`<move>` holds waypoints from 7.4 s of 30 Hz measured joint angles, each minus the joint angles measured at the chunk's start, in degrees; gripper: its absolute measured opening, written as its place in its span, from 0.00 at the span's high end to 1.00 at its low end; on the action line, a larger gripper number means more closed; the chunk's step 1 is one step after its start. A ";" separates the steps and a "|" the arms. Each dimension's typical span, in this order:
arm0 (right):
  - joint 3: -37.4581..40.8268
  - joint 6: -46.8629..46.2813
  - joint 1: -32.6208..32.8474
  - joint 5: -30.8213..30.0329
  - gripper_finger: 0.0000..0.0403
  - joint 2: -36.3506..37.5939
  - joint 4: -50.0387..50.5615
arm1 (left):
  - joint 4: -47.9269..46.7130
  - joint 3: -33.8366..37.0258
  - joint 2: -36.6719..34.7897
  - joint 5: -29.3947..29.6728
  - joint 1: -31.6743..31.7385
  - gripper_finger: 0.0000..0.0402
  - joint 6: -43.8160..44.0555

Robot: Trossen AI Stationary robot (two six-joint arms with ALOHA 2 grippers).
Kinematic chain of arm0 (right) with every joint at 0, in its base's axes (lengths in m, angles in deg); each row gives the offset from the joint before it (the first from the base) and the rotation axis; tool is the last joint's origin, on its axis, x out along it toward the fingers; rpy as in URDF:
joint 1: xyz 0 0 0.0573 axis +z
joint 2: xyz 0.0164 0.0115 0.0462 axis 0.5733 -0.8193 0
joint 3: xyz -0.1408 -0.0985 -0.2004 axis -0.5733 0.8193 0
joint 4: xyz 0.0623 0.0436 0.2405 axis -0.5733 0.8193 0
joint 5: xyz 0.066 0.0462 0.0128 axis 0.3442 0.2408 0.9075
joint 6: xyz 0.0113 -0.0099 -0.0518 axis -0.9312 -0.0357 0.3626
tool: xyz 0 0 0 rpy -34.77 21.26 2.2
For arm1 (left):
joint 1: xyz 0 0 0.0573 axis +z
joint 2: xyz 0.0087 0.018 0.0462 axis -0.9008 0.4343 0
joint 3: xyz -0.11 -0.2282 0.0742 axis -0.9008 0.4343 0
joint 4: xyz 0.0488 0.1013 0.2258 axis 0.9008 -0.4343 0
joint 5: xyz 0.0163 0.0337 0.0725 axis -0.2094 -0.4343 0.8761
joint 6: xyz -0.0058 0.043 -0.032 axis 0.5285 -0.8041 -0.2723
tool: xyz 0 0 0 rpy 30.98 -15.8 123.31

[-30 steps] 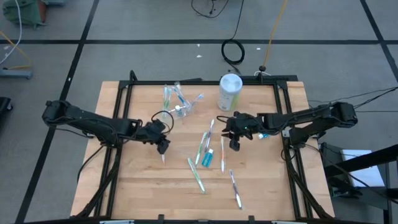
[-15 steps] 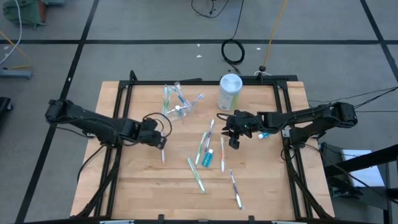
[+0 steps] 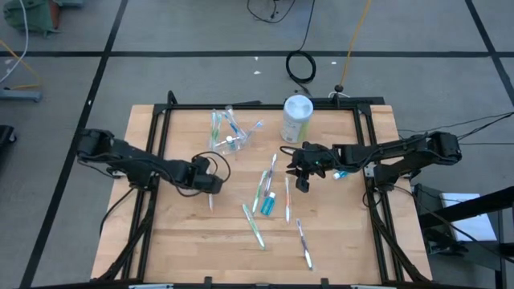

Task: Pick & Place toothbrushing station
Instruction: Put the orange toothbrush into the transparent organizer, then put the mouthwash into the transparent organizer

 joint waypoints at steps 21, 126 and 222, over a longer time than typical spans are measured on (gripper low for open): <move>-0.02 1.70 0.00 -0.02 0.79 -0.02 0.13 | 1.74 -1.15 4.76 -3.53 -5.42 0.95 6.00; -0.04 4.96 0.07 0.10 0.79 -0.04 -3.48 | 98.99 26.59 -18.53 -0.49 27.19 0.99 -85.51; -0.02 10.27 0.35 -0.31 0.58 -0.04 -9.84 | 98.74 27.51 -8.33 22.99 8.81 0.56 -67.65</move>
